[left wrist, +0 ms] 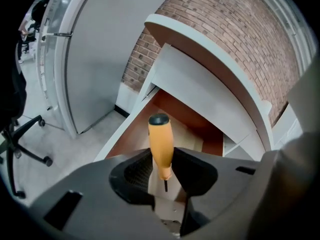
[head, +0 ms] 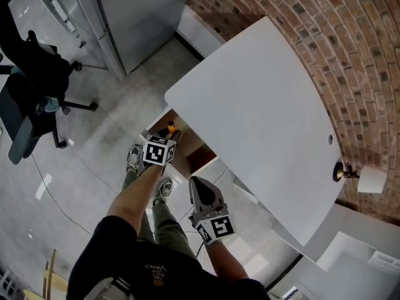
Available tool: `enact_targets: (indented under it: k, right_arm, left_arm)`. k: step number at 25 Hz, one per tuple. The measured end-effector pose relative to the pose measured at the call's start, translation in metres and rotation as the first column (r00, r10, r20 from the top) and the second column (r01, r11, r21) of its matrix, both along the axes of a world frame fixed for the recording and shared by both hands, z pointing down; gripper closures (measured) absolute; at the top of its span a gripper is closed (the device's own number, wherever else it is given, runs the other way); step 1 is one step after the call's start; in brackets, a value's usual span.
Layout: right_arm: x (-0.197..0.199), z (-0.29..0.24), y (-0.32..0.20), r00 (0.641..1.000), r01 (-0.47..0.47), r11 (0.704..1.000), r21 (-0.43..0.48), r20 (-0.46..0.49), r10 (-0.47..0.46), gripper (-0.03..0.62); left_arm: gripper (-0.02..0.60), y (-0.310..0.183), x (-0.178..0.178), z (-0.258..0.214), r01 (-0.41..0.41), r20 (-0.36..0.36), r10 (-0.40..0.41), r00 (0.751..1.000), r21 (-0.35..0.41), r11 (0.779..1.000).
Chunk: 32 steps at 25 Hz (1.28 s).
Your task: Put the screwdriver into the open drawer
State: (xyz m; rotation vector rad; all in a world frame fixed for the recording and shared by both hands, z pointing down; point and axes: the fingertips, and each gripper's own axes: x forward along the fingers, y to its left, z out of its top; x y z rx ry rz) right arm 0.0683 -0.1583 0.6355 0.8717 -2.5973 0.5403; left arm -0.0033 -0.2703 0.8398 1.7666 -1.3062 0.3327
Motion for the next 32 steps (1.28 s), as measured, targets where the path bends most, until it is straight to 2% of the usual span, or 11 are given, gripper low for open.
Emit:
enact_targets:
  k: [8,19,24,32]
  right_arm:
    - [-0.001,0.008,-0.01,1.0,-0.001,1.0,-0.011,-0.005,0.001,0.599]
    - [-0.003,0.019,-0.019,1.0,-0.011,1.0,-0.029,-0.014,0.01,0.599]
    - [-0.005,0.024,-0.022,1.0,-0.008,0.999,-0.041,-0.022,0.007,0.599]
    - [-0.01,0.027,-0.027,1.0,-0.004,0.999,-0.043,-0.026,0.003,0.599]
  left_arm:
    - [0.463,-0.012,0.004,0.025,-0.037,0.033,0.04,0.999,-0.093,0.995]
    - [0.462,-0.023,0.0,0.051,-0.073,0.082,0.089,0.993,-0.181,0.981]
    - [0.462,-0.03,0.001,0.061,-0.068,0.092,0.083,0.992,-0.151,0.986]
    - [0.46,-0.039,-0.009,0.065,-0.006,0.127,0.023,0.992,-0.128,0.992]
